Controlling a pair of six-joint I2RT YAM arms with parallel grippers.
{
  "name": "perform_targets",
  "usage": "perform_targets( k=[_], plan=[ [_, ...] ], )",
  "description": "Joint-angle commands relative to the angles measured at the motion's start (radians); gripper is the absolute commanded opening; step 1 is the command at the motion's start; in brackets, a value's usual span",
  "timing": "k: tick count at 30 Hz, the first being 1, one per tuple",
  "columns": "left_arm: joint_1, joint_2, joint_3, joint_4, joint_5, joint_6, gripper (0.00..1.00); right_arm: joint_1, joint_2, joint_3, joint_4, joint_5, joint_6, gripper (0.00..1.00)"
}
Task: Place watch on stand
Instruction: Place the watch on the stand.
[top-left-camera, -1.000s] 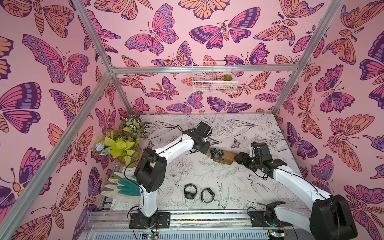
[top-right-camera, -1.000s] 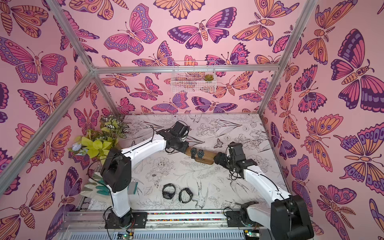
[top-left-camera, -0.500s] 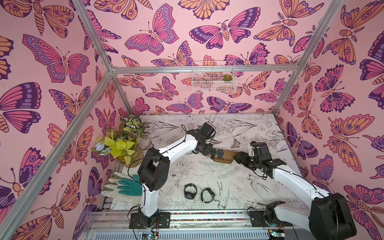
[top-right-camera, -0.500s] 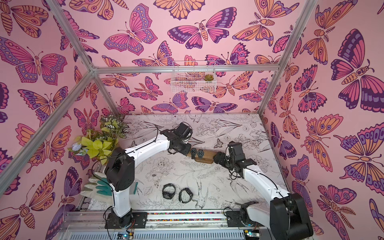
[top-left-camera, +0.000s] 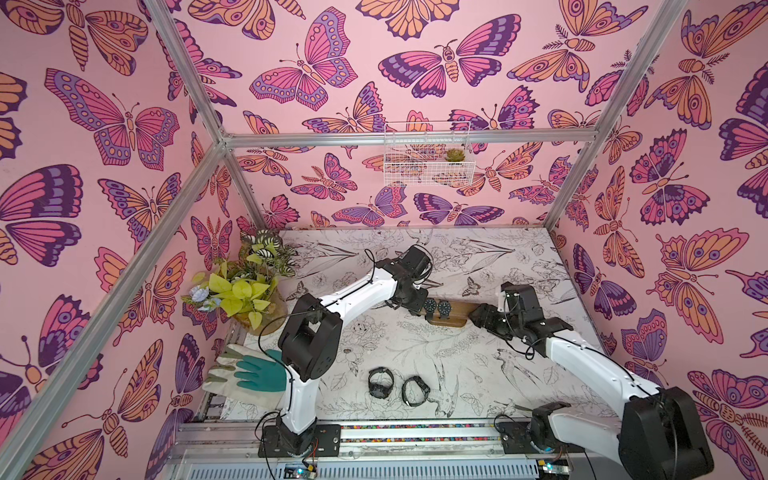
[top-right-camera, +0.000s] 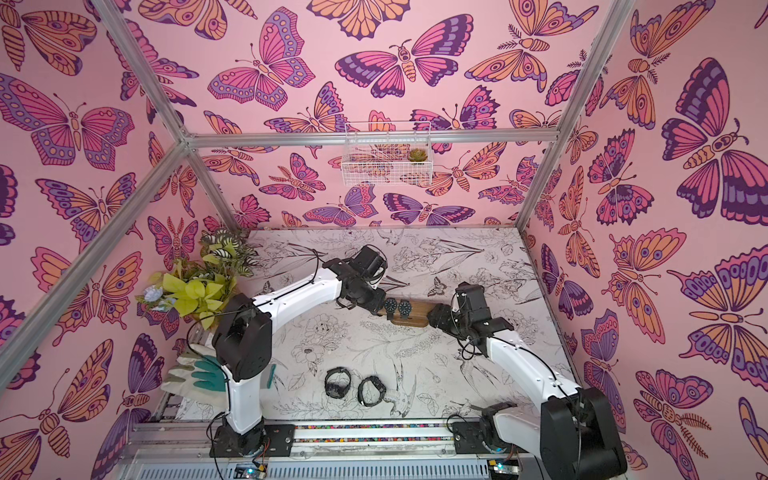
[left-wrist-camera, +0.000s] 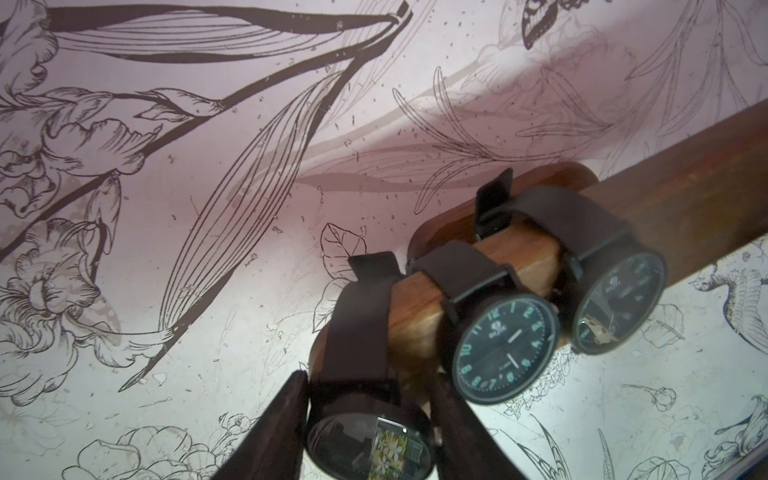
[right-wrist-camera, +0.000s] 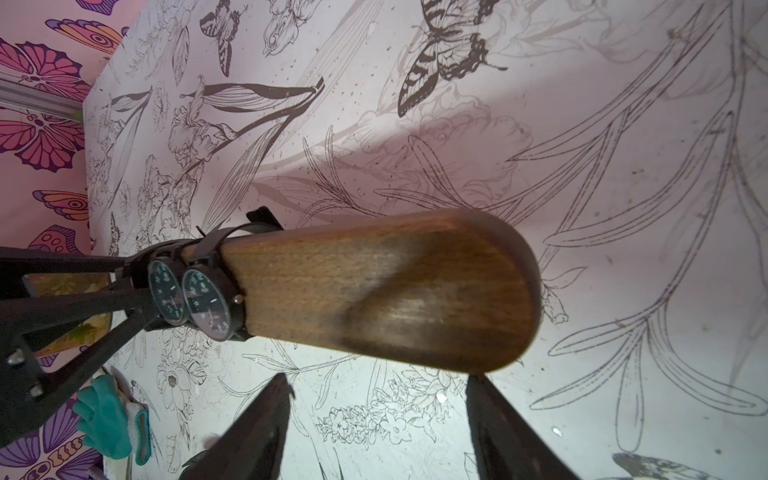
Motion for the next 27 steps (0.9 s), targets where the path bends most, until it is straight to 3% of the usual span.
perform_targets(
  k=[1, 10, 20, 27],
  plan=[
    [-0.005, 0.012, 0.016, -0.023, 0.027, 0.001, 0.53, -0.005, -0.009, 0.026, 0.002, 0.01, -0.015, 0.68],
    [-0.005, -0.017, 0.008, -0.023, 0.028, -0.005, 0.53, -0.005, -0.016, 0.029, -0.016, 0.043, -0.026, 0.67],
    [-0.004, -0.037, 0.001, -0.021, 0.036, -0.016, 0.45, -0.006, -0.032, 0.047, -0.063, 0.096, -0.061, 0.69],
    [-0.004, -0.043, -0.001, -0.02, 0.058, -0.02, 0.52, -0.006, -0.027, 0.046, -0.058, 0.09, -0.06, 0.7]
  ],
)
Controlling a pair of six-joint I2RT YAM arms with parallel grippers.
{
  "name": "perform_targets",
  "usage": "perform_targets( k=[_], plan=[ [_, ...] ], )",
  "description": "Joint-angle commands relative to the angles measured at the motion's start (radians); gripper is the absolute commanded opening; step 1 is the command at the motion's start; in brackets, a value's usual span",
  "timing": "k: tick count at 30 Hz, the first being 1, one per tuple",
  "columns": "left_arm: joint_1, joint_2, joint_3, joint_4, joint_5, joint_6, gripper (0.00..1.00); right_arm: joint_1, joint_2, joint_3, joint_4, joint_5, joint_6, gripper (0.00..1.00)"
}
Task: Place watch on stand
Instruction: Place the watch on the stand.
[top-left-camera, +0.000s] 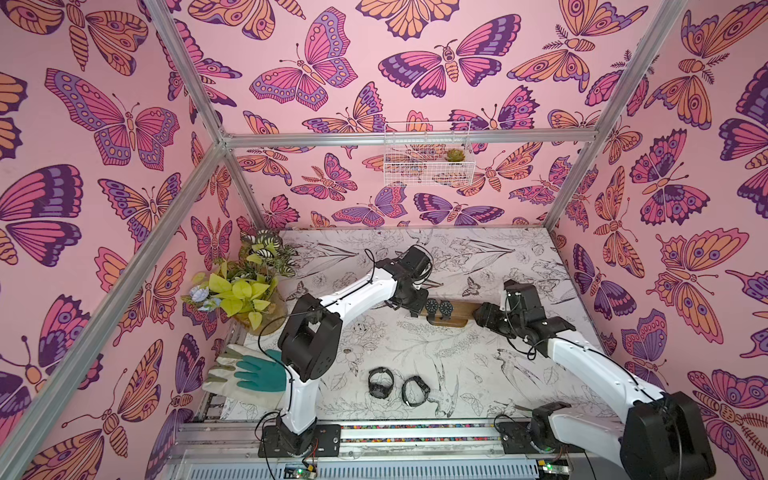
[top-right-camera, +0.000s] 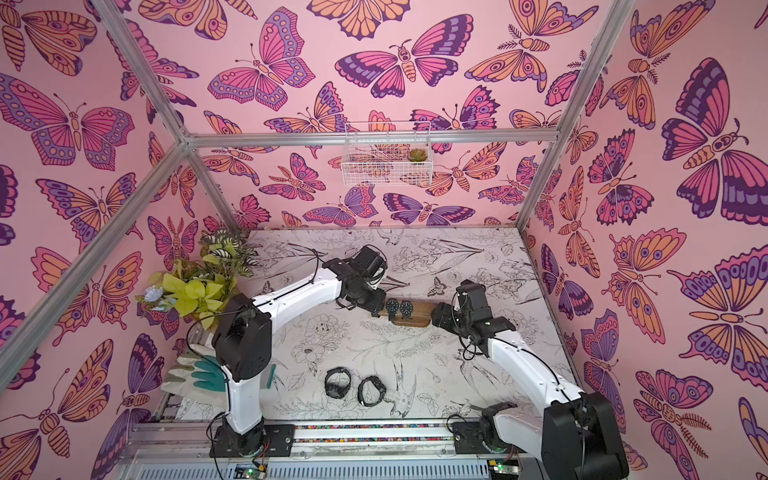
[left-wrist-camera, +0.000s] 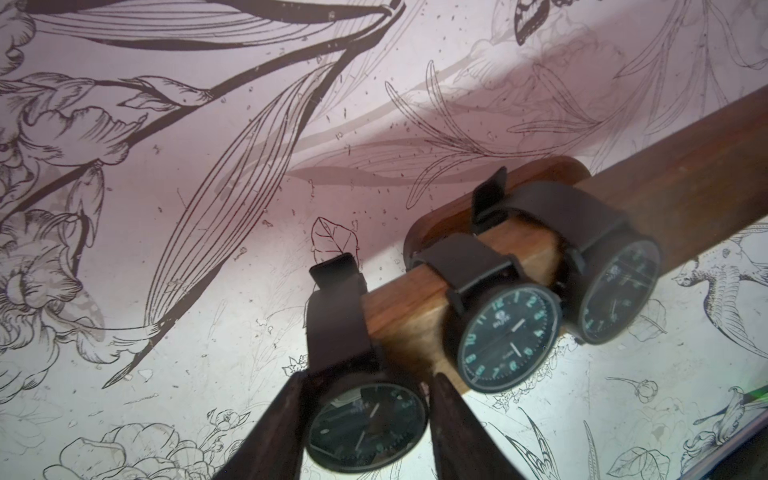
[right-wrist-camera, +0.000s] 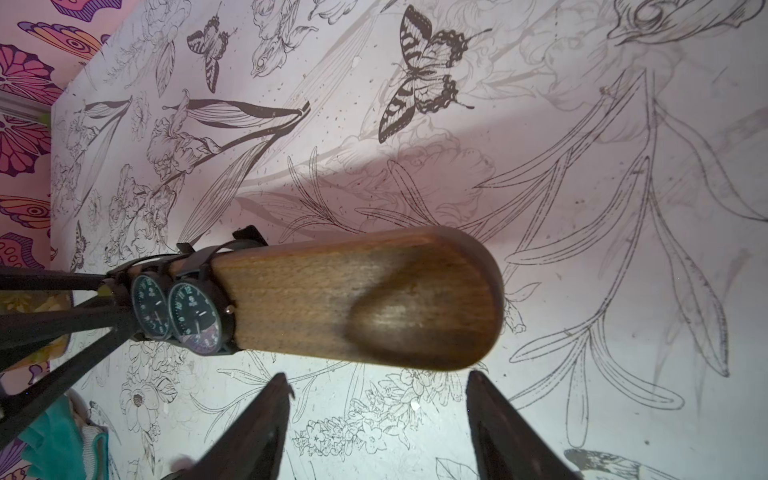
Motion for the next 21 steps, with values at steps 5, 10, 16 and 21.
perform_targets(
  k=[5, 10, 16, 21],
  plan=[
    [-0.004, -0.057, -0.015, -0.006, 0.026, -0.009, 0.54, -0.005, -0.008, 0.027, -0.023, 0.012, -0.01, 0.7],
    [-0.002, -0.082, -0.038, 0.011, 0.019, -0.025, 0.51, -0.005, -0.011, 0.024, -0.025, 0.014, -0.014, 0.7],
    [0.001, -0.073, -0.042, 0.02, 0.049, -0.028, 0.46, -0.005, -0.023, 0.022, -0.034, 0.02, -0.016, 0.7],
    [0.001, -0.058, -0.033, 0.019, 0.056, -0.03, 0.45, -0.006, -0.035, 0.021, -0.039, 0.021, -0.016, 0.7]
  ],
)
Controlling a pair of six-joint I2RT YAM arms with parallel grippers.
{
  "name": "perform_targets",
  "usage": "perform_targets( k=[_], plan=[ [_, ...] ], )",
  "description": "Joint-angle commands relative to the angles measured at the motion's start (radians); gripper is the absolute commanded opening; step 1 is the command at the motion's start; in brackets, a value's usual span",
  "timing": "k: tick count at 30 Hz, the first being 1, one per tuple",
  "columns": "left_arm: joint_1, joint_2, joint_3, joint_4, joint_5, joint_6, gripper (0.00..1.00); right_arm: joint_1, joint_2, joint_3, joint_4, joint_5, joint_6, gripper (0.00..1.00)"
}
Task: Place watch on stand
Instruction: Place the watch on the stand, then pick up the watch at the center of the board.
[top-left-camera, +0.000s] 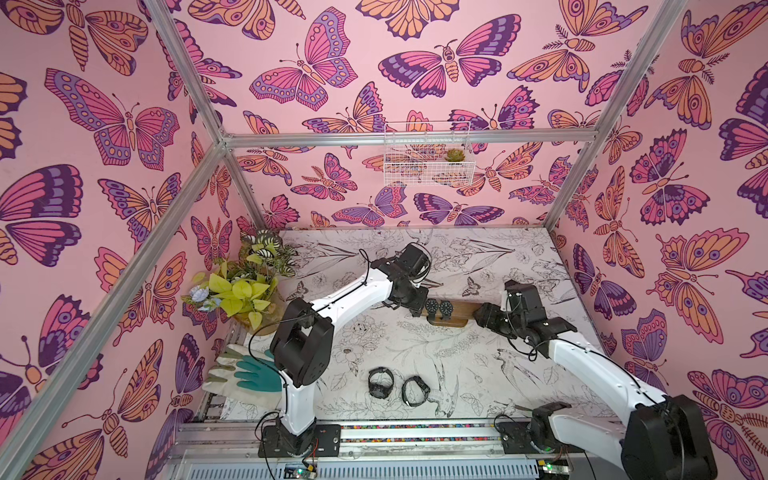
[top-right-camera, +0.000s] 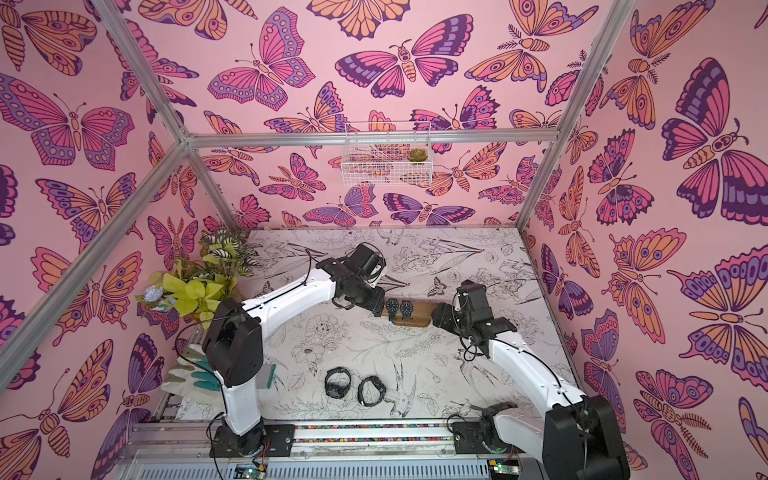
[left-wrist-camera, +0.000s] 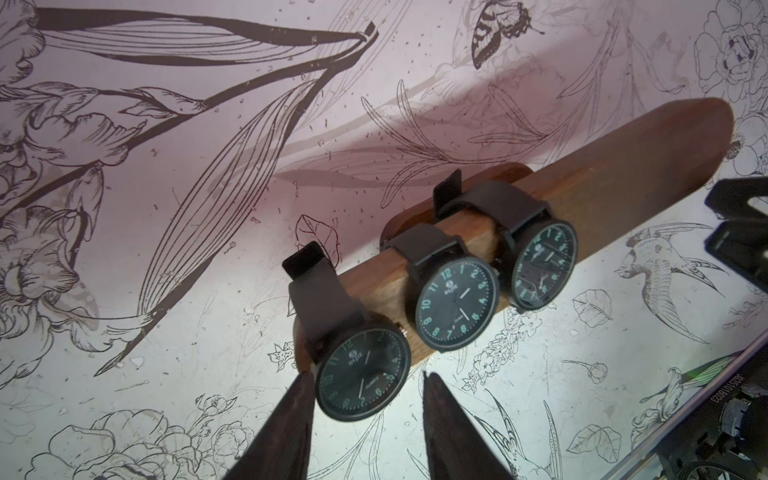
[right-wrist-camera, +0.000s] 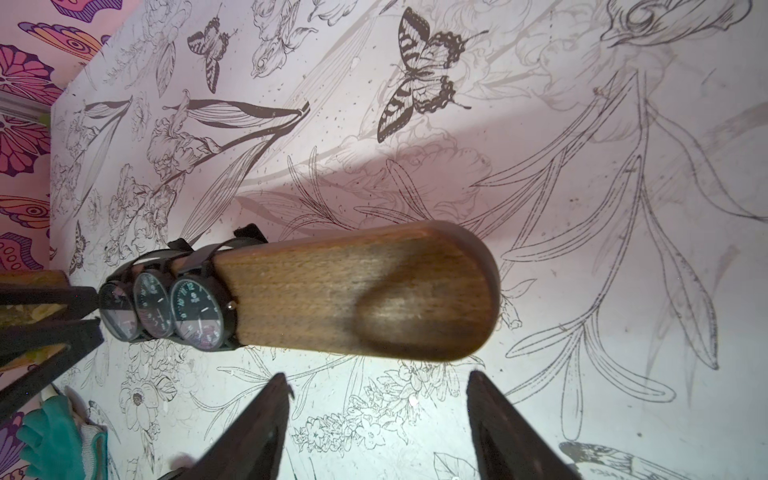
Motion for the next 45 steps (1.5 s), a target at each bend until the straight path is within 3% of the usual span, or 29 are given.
perform_targets(
  k=[1, 8, 13, 16, 20, 22, 27, 34, 45],
  plan=[
    [0.001, 0.006, -0.007, 0.004, 0.023, -0.007, 0.45, -0.006, -0.017, 0.02, -0.024, 0.018, -0.017, 0.7],
    [0.001, 0.019, 0.014, 0.007, 0.034, -0.012, 0.45, -0.006, -0.024, 0.015, -0.023, 0.017, -0.014, 0.7],
    [0.007, -0.035, -0.045, 0.076, 0.053, -0.038, 0.48, -0.005, -0.09, 0.009, -0.075, 0.091, -0.014, 0.71],
    [0.019, -0.118, -0.154, 0.14, 0.008, -0.08, 0.48, -0.005, -0.144, 0.009, -0.12, 0.117, -0.031, 0.73],
    [0.034, -0.35, -0.419, 0.281, -0.097, -0.133, 0.52, 0.021, -0.217, -0.004, -0.197, 0.077, -0.065, 0.73],
    [0.046, -0.485, -0.553, 0.334, -0.142, -0.16, 0.54, 0.098, -0.248, -0.008, -0.236, 0.086, -0.075, 0.72],
    [0.125, -0.8, -0.818, 0.384, -0.174, -0.235, 0.61, 0.455, -0.248, -0.001, -0.29, 0.221, -0.015, 0.71],
    [0.223, -0.999, -1.006, 0.448, -0.151, -0.308, 0.67, 0.818, -0.044, 0.063, -0.203, 0.298, 0.009, 0.71],
    [0.26, -1.026, -1.043, 0.463, -0.126, -0.299, 0.69, 0.95, 0.274, 0.175, -0.139, 0.266, -0.017, 0.65]
  ],
)
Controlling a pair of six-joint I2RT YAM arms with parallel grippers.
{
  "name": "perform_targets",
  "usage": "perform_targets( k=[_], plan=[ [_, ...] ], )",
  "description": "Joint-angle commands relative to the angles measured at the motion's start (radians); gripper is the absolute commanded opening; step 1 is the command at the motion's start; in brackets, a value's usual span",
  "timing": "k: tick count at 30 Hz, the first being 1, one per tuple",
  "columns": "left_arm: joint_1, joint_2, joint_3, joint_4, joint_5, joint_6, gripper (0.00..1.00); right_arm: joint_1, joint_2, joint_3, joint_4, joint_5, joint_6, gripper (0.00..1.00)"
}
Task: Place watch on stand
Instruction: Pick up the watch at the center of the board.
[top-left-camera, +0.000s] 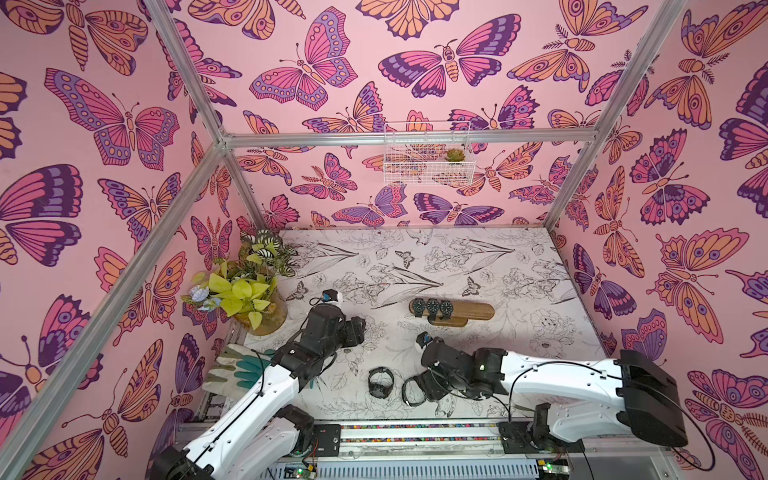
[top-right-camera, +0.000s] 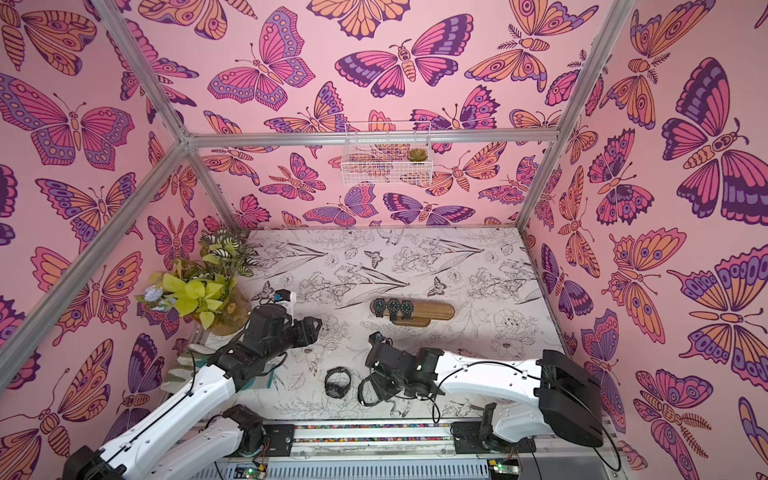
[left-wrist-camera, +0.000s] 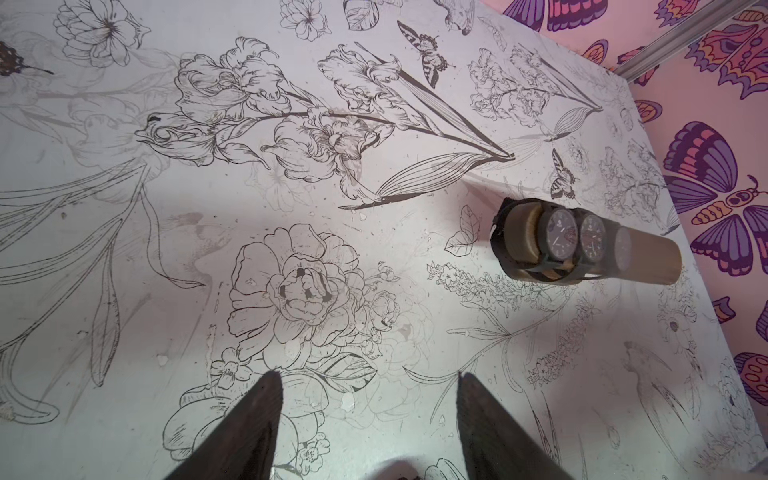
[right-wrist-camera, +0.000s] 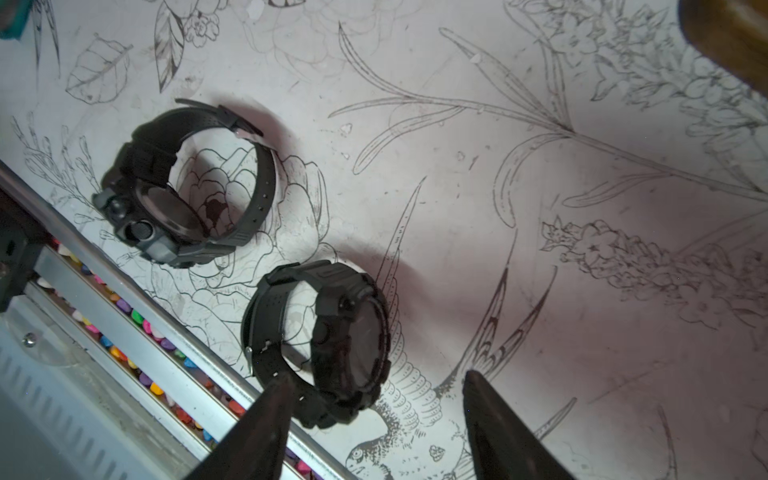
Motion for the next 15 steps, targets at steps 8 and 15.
perform_targets(
  k=[8, 15],
  plan=[
    [0.013, -0.012, -0.039, 0.032, 0.009, -0.006, 0.69, 0.034, 0.143, 0.074, 0.008, 0.024, -0.038, 0.42],
    [0.013, 0.007, -0.024, 0.026, 0.07, 0.009, 0.68, 0.042, 0.145, 0.08, 0.001, 0.092, -0.047, 0.15]
  ],
)
